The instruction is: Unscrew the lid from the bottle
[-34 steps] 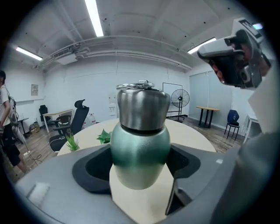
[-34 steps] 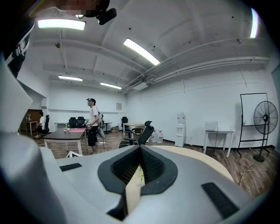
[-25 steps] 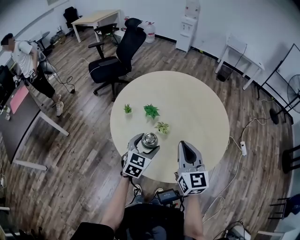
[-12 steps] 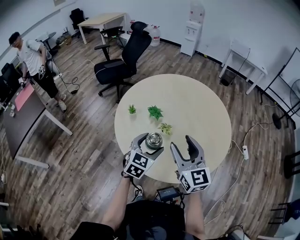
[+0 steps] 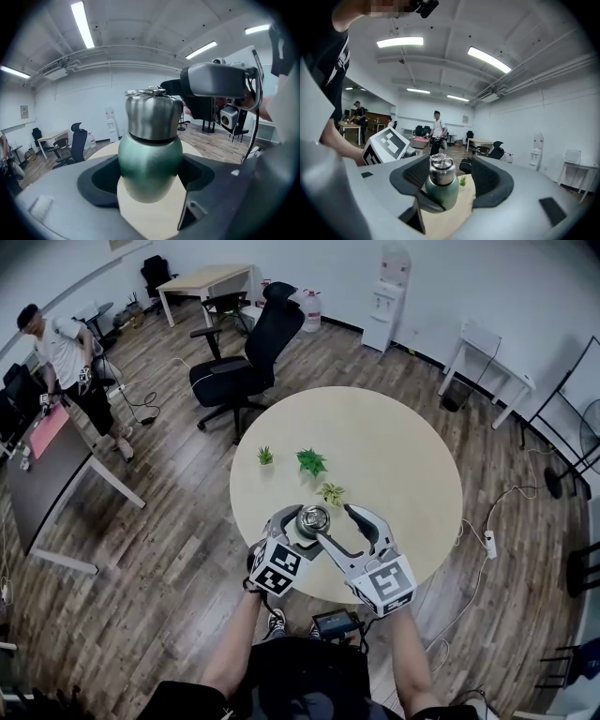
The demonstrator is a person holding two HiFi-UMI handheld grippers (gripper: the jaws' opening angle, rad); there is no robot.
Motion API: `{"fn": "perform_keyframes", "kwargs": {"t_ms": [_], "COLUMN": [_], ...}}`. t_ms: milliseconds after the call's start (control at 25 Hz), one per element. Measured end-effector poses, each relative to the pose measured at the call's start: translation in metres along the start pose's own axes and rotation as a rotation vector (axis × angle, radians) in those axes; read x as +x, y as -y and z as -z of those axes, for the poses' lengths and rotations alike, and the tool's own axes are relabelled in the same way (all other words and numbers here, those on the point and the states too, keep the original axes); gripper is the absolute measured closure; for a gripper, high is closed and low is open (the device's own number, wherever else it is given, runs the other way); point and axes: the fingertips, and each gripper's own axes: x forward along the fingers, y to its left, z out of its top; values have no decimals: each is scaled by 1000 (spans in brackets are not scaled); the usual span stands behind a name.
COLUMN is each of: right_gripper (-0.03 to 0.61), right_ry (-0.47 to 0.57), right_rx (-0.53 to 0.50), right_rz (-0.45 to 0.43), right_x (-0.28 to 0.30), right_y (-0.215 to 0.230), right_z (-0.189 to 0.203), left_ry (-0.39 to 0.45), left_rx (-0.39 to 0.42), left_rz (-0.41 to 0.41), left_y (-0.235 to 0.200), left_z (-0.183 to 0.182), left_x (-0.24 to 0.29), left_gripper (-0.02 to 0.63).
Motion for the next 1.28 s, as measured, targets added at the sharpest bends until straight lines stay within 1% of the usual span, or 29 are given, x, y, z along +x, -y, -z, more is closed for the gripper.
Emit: {"fn": "perform_keyframes", "kwargs": {"t_ms": [120, 280, 400, 640, 760, 960, 1160, 1280], "right_gripper": [296, 299, 370, 374, 376, 374, 374, 373], "right_ry": [-38, -102, -119, -112, -100, -89, -107, -113], "right_rx": [-27, -97, -116, -116, -141, -187, -300, -296], "right_rz": [-68, -139, -156, -169, -211, -323, -490, -559], "right_x": [7, 16, 17, 18, 16, 9, -4, -8], "right_y": [-8, -18, -20, -23, -26, -33, -44, -46], "right_z": [2, 14, 18, 18, 16, 8, 6, 8], "left_ry": [-17, -25, -30, -25, -11, 21, 42, 46], "left_rx": [29, 64, 66, 61, 66, 78, 155, 165], "left_rz": [19, 48, 59, 63, 79, 133, 240, 290], "left_y": [8, 18, 22, 21, 23, 29, 40, 47], "left_z": [2, 5, 9, 10, 8, 1, -1, -1], "left_x": [2, 6, 9, 8, 7, 0, -6, -7], "left_gripper": [242, 242, 242, 243, 242, 242, 242, 242]}}
